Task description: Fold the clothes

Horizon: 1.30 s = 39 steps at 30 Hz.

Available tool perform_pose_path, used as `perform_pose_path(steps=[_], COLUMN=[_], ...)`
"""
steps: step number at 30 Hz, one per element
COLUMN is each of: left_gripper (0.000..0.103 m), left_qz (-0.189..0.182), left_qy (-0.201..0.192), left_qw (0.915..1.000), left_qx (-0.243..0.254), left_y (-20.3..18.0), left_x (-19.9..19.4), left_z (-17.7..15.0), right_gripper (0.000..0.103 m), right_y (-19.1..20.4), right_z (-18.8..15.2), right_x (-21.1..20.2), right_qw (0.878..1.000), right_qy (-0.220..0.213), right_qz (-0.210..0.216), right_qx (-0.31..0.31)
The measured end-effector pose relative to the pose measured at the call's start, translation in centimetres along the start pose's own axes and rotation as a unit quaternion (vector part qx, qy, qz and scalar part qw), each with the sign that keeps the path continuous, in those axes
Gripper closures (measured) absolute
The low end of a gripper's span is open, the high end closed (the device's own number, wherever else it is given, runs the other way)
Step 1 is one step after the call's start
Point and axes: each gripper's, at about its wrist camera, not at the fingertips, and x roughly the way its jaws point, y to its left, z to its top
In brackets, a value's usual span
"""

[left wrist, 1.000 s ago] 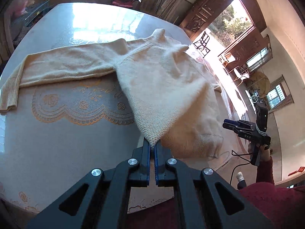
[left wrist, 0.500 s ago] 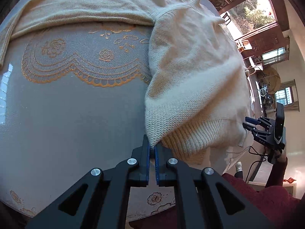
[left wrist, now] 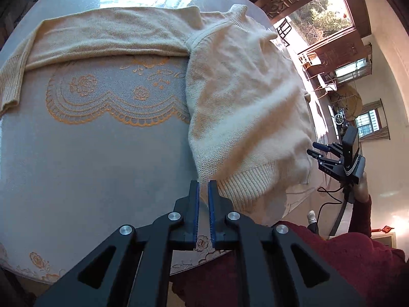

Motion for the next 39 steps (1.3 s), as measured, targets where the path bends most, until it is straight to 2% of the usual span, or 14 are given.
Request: perform_pose_path(steps=[2,6,8,10,12,15,21,26,29,31,32,33,36,39], left_gripper=[0.096,0.092,0.092,0.092,0.092,0.092,0.092,0.092,0.091,0.087,0.079,0.067,0.064,0.059], left_qz=[0.009,-0.059,-0.063,-0.035,0.023,0.098,0.16,0.109,0.088,0.079,0.08,0.106,0.169,0.183], left_qy=[0.008,0.04,0.043,0.036,0.007,-0.035,-0.076,-0.112,-0.159,-0.185,-0.197,-0.217,-0.249,-0.257], left_qw=[0.9997,0.9948,0.9921,0.9929,0.9926,0.9829,0.9661,0.9776,0.9772,0.9773,0.9763,0.9701,0.9528,0.9418], left_qx=[0.02,0.072,0.099,0.108,0.119,0.152,0.188,0.141,0.11,0.065,0.04,0.02,-0.044,-0.115], left_y=[-0.8,-3.9,-5.8,-7.0,-7.7,-8.7,-9.7,-7.9,-6.9,-4.8,-3.7,-2.5,2.4,8.5], left_x=[1.1,4.3,5.8,7.3,8.0,8.1,8.5,5.7,3.7,1.7,0.6,-0.4,-2.8,-5.3], left_z=[-1.2,-4.7,-6.0,-6.5,-6.8,-7.3,-7.9,-8.1,-7.1,-5.9,-5.2,-4.5,-1.8,0.4], right_gripper=[0.073,0.072,0.072,0.072,0.072,0.072,0.072,0.072,0.072,0.072,0.072,0.072,0.071,0.07], right_y=[1.5,4.3,4.9,5.4,5.1,4.8,4.3,3.8,3.4,3.1,3.0,2.8,2.4,2.0], right_z=[0.6,2.2,2.7,3.2,3.3,3.3,3.2,3.3,3.7,4.1,4.2,4.4,4.7,5.0], right_x=[-0.8,-0.8,-0.5,-0.3,-0.4,-0.2,0.4,0.6,0.8,0.9,1.0,1.0,1.1,1.2], right_qw=[0.999,0.997,0.996,0.996,0.995,0.994,0.993,0.991,0.99,0.99,0.989,0.989,0.989,0.989], right_qy=[-0.02,-0.03,-0.031,-0.033,-0.04,-0.042,-0.04,-0.043,-0.041,-0.04,-0.039,-0.039,-0.036,-0.033], right_qz=[0.022,0.05,0.055,0.057,0.065,0.067,0.074,0.084,0.095,0.104,0.108,0.112,0.121,0.124], right_qx=[-0.018,-0.054,-0.063,-0.067,-0.069,-0.073,-0.084,-0.093,-0.092,-0.089,-0.088,-0.087,-0.081,-0.072])
